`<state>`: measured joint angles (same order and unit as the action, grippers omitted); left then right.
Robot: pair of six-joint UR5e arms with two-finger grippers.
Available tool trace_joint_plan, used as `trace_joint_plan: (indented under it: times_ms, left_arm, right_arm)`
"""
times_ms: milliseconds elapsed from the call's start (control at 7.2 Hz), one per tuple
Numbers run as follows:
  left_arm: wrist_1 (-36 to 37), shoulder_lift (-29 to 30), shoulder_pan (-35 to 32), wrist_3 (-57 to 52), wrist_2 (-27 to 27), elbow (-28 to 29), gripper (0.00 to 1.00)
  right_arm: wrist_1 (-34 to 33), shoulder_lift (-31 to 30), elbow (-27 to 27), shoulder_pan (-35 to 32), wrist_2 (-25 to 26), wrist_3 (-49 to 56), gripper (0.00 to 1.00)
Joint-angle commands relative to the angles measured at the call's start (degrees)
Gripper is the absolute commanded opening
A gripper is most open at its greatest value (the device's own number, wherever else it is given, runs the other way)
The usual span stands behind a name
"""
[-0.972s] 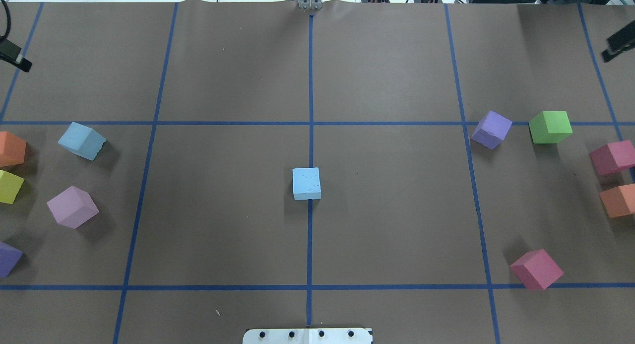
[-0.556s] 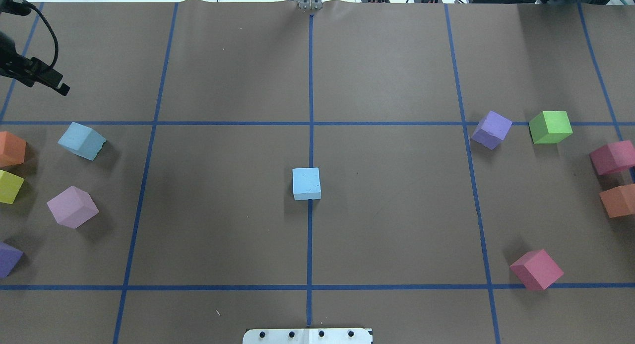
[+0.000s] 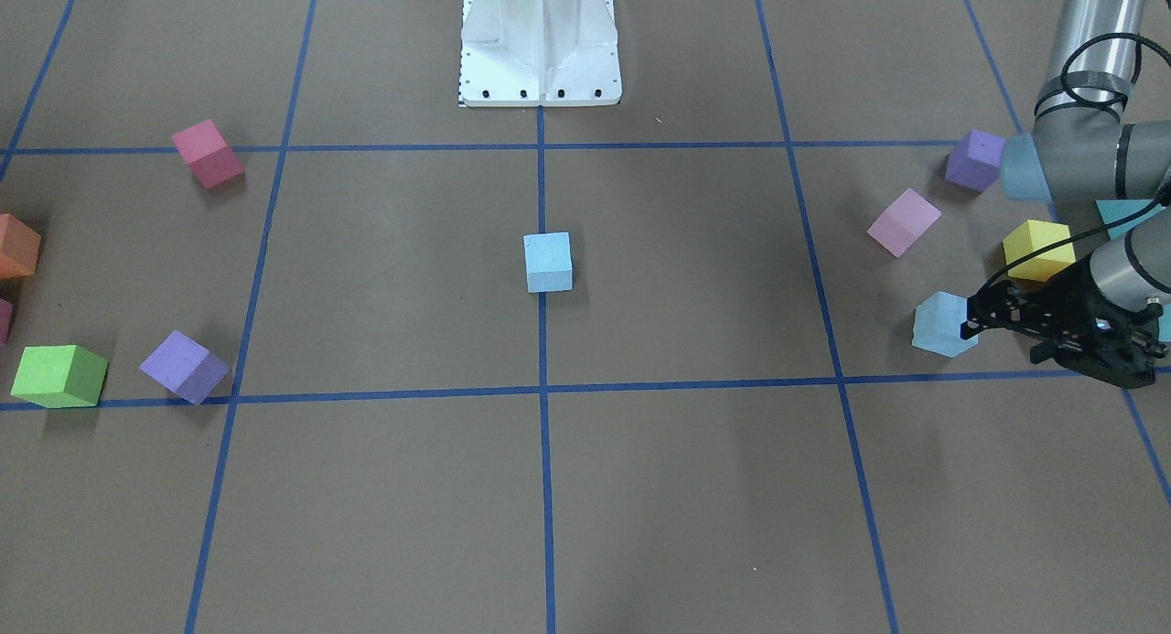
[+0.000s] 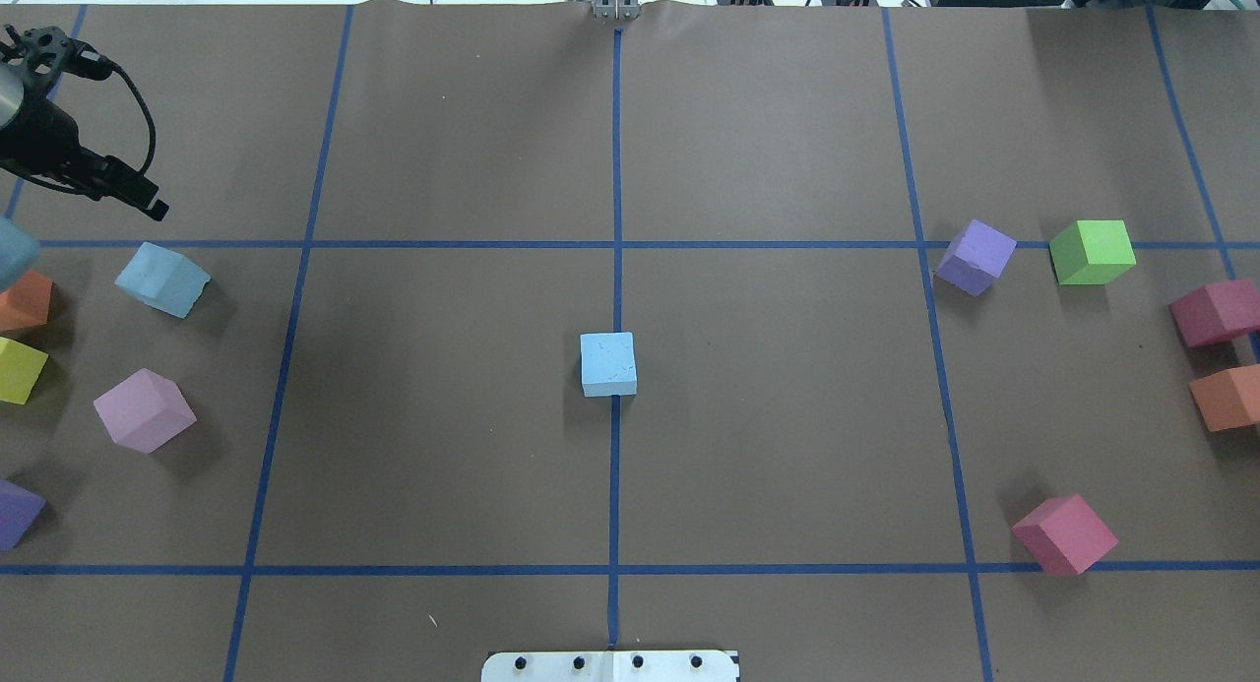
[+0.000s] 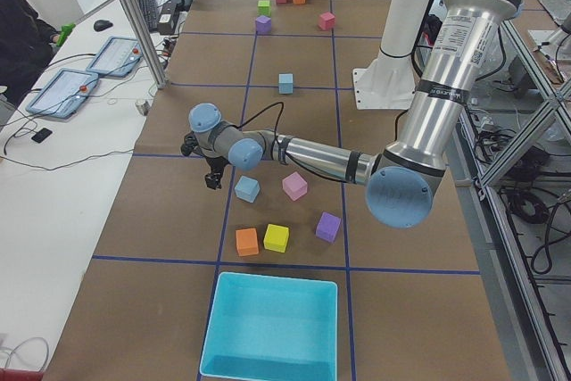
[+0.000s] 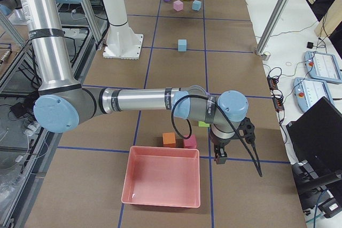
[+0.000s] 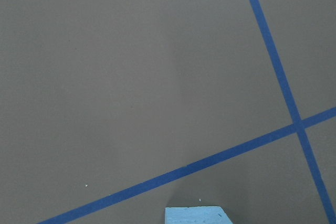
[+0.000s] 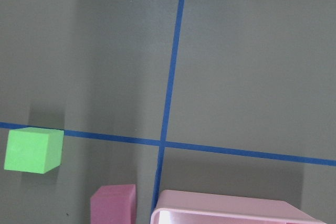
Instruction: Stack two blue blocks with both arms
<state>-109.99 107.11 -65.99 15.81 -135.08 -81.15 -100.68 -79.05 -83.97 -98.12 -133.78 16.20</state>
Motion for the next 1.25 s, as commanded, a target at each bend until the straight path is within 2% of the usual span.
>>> trace_joint_plan:
  times_ms: [0,278,694,1111]
  left_arm:
    - [-0.22,0.03,0.42,0.01,0.87,0.03,0.98]
    - [-0.31,-0.41,0.95,0.71,1.31,-0.32,0.98]
    - [-10.39,-3.57,4.62,9.03,3.41,-0.15,0.98]
    - [-10.68,-4.89,5.17,9.33,3.51,-0.15,0.98]
  right_arm:
    - [0.31,-2.42,0.03,-0.40,0.53,1.72,1.00]
    - [0.84,-2.78,0.38,-0.49,0.53,2.87,1.00]
    - [0.84,-2.69,0.38,-0.58,0.27,2.87,1.00]
    - [0.84,-2.69,0.38,-0.58,0.18,2.78,1.00]
